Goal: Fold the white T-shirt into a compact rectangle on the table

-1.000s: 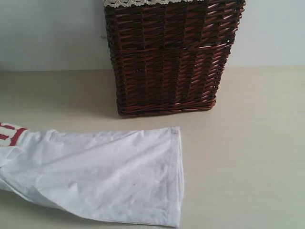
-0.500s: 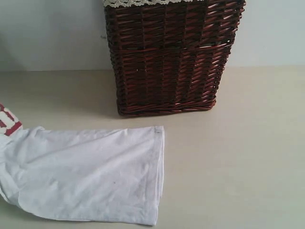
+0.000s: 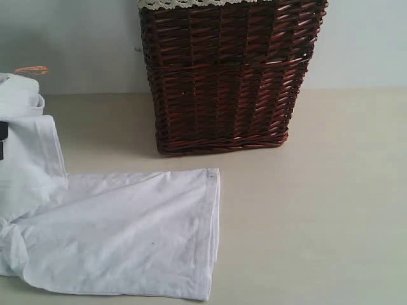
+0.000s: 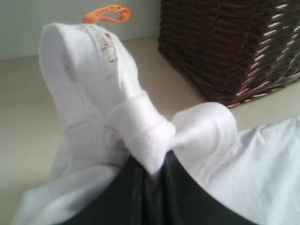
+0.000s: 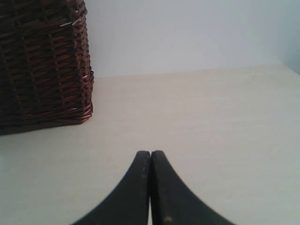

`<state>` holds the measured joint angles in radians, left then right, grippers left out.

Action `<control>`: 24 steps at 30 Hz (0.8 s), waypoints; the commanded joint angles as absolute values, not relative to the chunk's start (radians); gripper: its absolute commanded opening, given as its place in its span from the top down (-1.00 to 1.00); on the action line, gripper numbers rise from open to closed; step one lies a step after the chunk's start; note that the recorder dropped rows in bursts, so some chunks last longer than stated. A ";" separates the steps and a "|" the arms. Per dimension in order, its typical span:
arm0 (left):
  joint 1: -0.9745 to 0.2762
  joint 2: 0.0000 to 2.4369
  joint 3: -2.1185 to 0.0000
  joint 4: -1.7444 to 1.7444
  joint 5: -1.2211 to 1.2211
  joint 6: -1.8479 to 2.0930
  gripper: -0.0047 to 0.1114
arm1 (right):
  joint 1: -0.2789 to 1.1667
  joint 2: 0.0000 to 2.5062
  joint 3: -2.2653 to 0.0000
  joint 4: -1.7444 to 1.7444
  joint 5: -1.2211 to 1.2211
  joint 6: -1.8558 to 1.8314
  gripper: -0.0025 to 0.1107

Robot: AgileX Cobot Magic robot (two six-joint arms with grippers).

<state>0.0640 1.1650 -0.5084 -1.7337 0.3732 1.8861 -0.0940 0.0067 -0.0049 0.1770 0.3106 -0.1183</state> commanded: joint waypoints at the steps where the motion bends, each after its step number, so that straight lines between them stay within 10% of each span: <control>1: 0.058 1.161 -0.507 -1.744 0.327 1.876 0.92 | -0.094 0.000 0.000 0.177 0.309 -0.122 0.96; 24: 0.060 1.138 -0.620 -1.525 -0.150 1.786 0.92 | -0.094 0.000 0.000 0.177 0.309 -0.122 0.96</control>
